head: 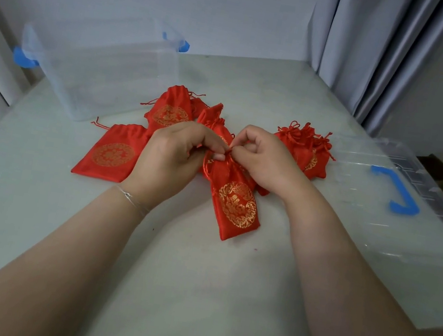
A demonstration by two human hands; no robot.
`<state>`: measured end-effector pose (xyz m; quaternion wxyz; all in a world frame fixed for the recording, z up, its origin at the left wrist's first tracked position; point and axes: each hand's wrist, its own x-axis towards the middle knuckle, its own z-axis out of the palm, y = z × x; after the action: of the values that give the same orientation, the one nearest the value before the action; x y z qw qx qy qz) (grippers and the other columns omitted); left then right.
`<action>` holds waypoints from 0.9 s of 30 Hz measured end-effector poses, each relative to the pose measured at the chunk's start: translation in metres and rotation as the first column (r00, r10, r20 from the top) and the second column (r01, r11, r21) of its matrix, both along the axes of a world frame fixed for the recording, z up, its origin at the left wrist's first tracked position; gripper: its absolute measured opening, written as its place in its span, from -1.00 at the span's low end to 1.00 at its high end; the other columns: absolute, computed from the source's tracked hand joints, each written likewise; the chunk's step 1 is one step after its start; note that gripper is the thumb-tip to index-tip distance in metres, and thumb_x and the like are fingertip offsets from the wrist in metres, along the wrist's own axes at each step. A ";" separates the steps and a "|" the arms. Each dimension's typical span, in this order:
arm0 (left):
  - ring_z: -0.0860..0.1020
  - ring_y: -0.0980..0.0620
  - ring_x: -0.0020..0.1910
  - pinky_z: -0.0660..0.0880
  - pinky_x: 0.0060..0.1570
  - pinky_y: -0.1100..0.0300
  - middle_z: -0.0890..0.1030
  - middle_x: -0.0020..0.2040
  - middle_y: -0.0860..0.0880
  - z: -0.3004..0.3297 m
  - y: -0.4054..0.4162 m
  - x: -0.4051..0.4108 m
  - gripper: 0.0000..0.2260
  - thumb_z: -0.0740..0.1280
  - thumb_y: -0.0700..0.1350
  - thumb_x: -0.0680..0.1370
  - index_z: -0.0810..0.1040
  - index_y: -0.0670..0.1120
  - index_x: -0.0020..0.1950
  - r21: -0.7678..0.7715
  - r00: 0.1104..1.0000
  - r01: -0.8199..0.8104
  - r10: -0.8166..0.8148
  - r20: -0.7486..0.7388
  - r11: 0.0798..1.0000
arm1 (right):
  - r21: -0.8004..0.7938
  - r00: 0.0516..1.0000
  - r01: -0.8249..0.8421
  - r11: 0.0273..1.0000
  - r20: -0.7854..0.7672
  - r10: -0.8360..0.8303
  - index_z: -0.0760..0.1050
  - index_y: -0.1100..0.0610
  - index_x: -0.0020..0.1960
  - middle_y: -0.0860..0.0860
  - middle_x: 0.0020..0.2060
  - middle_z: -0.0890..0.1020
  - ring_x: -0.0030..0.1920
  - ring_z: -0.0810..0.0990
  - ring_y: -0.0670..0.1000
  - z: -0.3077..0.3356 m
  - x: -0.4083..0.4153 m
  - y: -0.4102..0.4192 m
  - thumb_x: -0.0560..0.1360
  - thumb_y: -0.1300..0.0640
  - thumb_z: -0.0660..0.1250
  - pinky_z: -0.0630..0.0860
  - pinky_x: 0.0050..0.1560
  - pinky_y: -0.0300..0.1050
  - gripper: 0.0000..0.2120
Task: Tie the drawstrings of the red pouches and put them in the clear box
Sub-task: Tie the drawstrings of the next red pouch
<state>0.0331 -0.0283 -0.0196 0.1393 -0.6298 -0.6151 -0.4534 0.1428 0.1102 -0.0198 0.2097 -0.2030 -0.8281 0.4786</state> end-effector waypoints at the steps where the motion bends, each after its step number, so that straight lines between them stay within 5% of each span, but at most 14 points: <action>1: 0.61 0.14 -0.09 0.54 -0.03 0.23 0.65 -0.12 0.04 0.001 0.000 0.001 -0.92 0.36 -0.32 0.46 0.61 -0.18 -0.18 -0.024 0.998 0.017 -0.015 0.057 1.000 | -0.029 1.000 0.001 1.000 0.000 -0.001 0.45 0.04 -0.23 -0.13 -0.64 0.37 -0.62 0.25 -0.18 0.000 -0.001 0.000 0.50 0.26 0.27 0.17 -0.56 -0.30 -0.82; 5: 0.63 0.08 -0.11 0.55 -0.06 0.22 0.66 -0.18 0.08 0.006 0.000 0.004 -0.89 0.42 -0.26 0.46 0.58 -0.07 -0.20 -0.114 0.897 0.100 -0.040 0.439 0.988 | -0.291 0.998 -0.001 0.957 -0.067 -0.020 0.48 0.05 -0.23 -0.05 -0.46 0.45 -0.49 0.35 -0.14 -0.001 -0.005 -0.002 0.51 0.25 0.23 0.21 -0.47 -0.26 -0.82; 8: 0.62 0.08 -0.27 0.54 -0.30 0.20 0.65 -0.23 0.02 0.011 0.000 0.002 -0.94 0.40 -0.23 0.49 0.55 -0.10 -0.14 -0.105 0.840 0.085 -0.014 0.542 0.991 | -0.475 0.990 -0.081 0.876 -0.141 0.015 0.50 0.04 -0.24 0.00 -0.34 0.51 -0.31 0.46 -0.07 0.002 -0.006 -0.005 0.48 0.27 0.20 0.30 -0.32 -0.17 -0.79; 10: 0.59 0.15 -0.34 0.48 -0.37 0.31 0.65 -0.29 0.00 0.012 0.002 0.003 -0.89 0.39 -0.24 0.50 0.52 -0.08 -0.05 -0.105 0.736 0.077 0.015 0.677 0.991 | -0.371 0.992 -0.097 0.924 -0.109 0.060 0.48 0.03 -0.19 0.02 -0.30 0.51 -0.32 0.45 -0.10 0.001 -0.006 -0.008 0.53 0.26 0.20 0.32 -0.32 -0.21 -0.80; 13: 0.55 0.17 -0.41 0.39 -0.46 0.36 0.64 -0.39 0.02 0.013 0.004 0.003 -0.84 0.40 -0.19 0.49 0.43 -0.09 -0.04 -0.164 0.554 0.040 0.115 0.824 0.986 | 0.006 0.996 -0.081 0.997 -0.047 0.081 0.42 0.03 -0.09 -0.06 -0.32 0.46 -0.39 0.36 -0.17 -0.001 -0.004 -0.014 0.59 0.21 0.20 0.30 -0.34 -0.28 -0.88; 16: 0.41 0.13 -0.50 0.26 -0.49 0.29 0.55 -0.36 -0.11 0.010 0.002 -0.003 -0.81 0.41 -0.11 0.50 0.44 -0.16 -0.16 -0.285 0.537 0.051 0.215 0.816 0.957 | 0.204 0.990 -0.097 0.974 -0.084 0.117 0.40 0.06 -0.05 -0.21 -0.26 0.51 -0.33 0.45 -0.29 -0.003 -0.005 -0.020 0.58 0.21 0.21 0.32 -0.27 -0.40 -0.92; 27: 0.48 0.18 -0.40 0.49 -0.38 0.34 0.60 -0.37 0.06 0.013 -0.006 -0.016 -0.87 0.32 -0.15 0.54 0.57 -0.15 -0.18 -0.393 0.455 0.266 0.245 0.856 0.880 | 0.314 0.984 -0.011 0.949 -0.167 0.066 0.53 0.06 -0.10 -0.10 -0.23 0.58 -0.24 0.52 -0.10 -0.007 -0.008 -0.022 0.48 0.19 0.34 0.51 -0.14 -0.11 -0.95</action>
<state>0.0167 -0.0339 -0.0069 -0.3644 -0.3162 -0.6821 -0.5495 0.1345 0.0887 -0.0273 0.3018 -0.1081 -0.8754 0.3618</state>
